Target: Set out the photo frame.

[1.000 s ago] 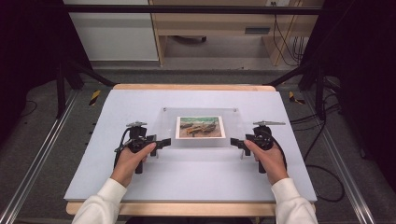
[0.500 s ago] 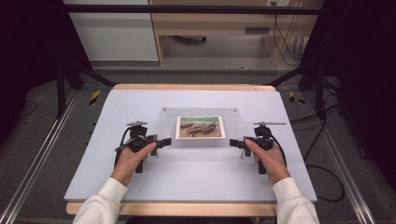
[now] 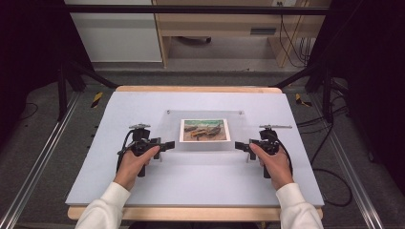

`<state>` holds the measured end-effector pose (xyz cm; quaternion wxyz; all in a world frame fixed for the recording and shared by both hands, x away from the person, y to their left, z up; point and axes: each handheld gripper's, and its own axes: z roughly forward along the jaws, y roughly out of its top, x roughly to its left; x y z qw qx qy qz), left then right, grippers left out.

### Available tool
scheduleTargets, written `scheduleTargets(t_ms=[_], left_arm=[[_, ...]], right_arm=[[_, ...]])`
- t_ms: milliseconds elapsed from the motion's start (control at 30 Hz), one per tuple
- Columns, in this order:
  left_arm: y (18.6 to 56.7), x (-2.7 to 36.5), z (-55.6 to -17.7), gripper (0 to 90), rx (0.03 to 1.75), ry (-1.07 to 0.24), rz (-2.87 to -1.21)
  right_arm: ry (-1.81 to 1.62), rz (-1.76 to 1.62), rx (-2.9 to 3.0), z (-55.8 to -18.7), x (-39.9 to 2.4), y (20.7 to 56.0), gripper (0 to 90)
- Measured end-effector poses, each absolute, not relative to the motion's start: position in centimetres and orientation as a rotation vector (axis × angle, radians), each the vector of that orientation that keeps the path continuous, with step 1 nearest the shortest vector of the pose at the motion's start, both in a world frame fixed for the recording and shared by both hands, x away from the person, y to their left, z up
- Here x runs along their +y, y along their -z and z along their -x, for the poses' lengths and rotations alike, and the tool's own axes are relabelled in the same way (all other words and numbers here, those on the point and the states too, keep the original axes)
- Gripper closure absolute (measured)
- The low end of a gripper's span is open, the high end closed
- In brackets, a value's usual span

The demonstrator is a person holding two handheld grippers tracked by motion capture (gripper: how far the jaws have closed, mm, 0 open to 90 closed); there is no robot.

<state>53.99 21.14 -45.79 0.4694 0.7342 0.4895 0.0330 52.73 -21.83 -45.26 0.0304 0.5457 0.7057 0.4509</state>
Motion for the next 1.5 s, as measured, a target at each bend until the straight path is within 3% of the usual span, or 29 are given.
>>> scheduleTargets(t_ms=[600,1500], left_arm=[[45.1,21.2,-50.9,25.1,1.137,-0.238,-1.801],[44.8,21.0,-50.0,27.7,1.129,-0.283,-1.815]], right_arm=[[-1.36,-1.501,2.12,-49.7,-21.4,44.8,23.6],[-1.35,-1.425,2.108,-48.7,-21.3,44.8,23.9]])
